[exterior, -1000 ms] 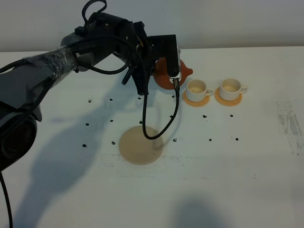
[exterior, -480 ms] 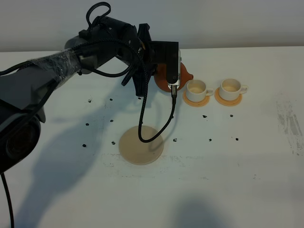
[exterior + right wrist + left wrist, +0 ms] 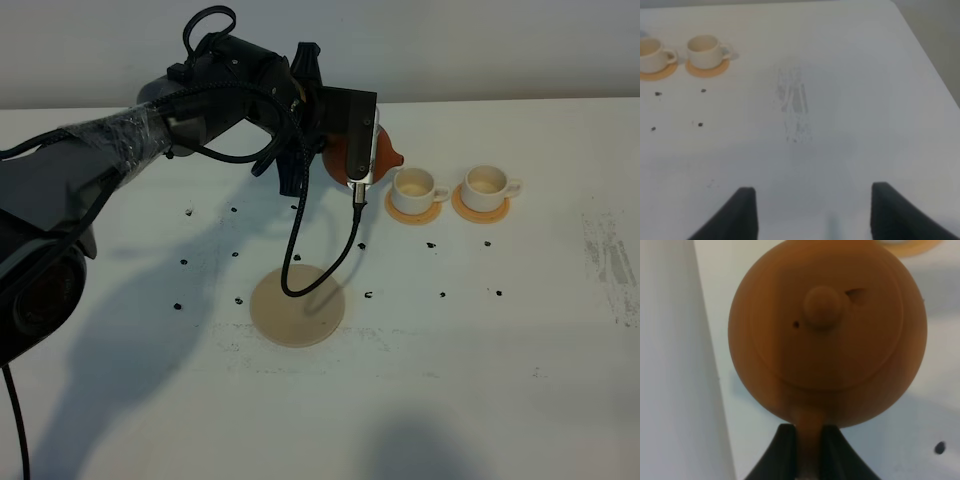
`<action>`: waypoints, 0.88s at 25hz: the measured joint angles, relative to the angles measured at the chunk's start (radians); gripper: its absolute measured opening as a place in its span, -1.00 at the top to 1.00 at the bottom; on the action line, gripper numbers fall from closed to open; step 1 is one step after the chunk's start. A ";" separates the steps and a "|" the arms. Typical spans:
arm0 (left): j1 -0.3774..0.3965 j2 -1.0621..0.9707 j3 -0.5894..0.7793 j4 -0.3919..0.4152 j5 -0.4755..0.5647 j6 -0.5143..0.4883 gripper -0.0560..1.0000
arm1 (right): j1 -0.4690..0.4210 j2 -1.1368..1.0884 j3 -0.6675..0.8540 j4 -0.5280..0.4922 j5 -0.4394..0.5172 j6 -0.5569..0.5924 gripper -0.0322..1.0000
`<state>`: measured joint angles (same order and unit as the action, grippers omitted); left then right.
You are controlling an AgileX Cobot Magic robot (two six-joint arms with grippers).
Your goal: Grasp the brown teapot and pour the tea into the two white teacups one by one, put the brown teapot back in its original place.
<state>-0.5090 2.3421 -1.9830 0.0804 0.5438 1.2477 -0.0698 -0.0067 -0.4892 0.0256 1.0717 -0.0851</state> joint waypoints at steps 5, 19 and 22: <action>-0.004 0.000 0.000 0.042 -0.021 0.001 0.73 | 0.000 0.000 0.000 0.000 0.000 0.000 -0.06; -0.031 0.000 0.000 0.099 -0.048 0.005 0.73 | 0.000 0.000 0.000 0.000 0.000 0.000 -0.06; -0.035 0.000 0.000 0.103 -0.052 0.007 0.73 | 0.000 0.000 0.000 0.000 0.000 0.000 -0.06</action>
<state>-0.5437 2.3421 -1.9830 0.1831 0.4921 1.2544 -0.0698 -0.0067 -0.4892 0.0256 1.0717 -0.0851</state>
